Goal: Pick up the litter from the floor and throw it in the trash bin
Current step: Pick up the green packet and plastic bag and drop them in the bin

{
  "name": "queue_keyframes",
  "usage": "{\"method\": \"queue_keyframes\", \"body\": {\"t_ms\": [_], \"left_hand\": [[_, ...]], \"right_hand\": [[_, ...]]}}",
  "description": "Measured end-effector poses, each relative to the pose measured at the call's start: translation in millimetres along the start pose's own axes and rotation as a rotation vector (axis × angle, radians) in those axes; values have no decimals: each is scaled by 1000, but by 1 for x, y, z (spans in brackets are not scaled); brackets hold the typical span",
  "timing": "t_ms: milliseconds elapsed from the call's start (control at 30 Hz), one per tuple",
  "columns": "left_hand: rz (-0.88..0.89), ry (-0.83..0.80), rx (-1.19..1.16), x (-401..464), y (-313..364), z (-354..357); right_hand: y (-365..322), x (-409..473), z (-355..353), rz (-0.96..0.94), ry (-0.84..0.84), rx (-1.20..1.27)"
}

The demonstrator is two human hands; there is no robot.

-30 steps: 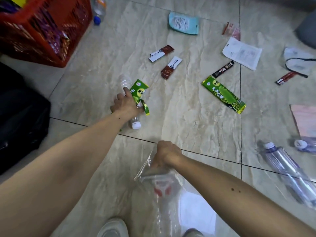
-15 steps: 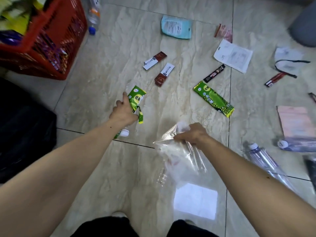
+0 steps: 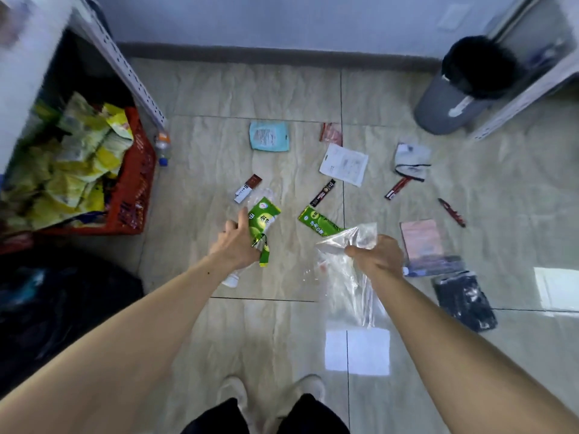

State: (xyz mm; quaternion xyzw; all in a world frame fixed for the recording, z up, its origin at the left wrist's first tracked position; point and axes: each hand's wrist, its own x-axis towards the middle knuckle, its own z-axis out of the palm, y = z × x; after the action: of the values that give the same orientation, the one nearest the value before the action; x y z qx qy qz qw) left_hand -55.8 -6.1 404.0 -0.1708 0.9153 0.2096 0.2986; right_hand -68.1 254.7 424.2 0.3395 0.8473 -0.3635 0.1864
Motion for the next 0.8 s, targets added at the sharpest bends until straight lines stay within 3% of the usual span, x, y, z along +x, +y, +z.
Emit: {"method": "queue_keyframes", "body": {"t_ms": [333, 600, 800], "left_hand": [[101, -8, 159, -44, 142, -139], [220, -22, 300, 32, 258, -221], [329, -21, 395, 94, 351, -244]], "right_hand": [[-89, -18, -186, 76, 140, -39], [-168, 55, -261, 198, 277, 63], [-199, 122, -298, 242, 357, 89]]}}
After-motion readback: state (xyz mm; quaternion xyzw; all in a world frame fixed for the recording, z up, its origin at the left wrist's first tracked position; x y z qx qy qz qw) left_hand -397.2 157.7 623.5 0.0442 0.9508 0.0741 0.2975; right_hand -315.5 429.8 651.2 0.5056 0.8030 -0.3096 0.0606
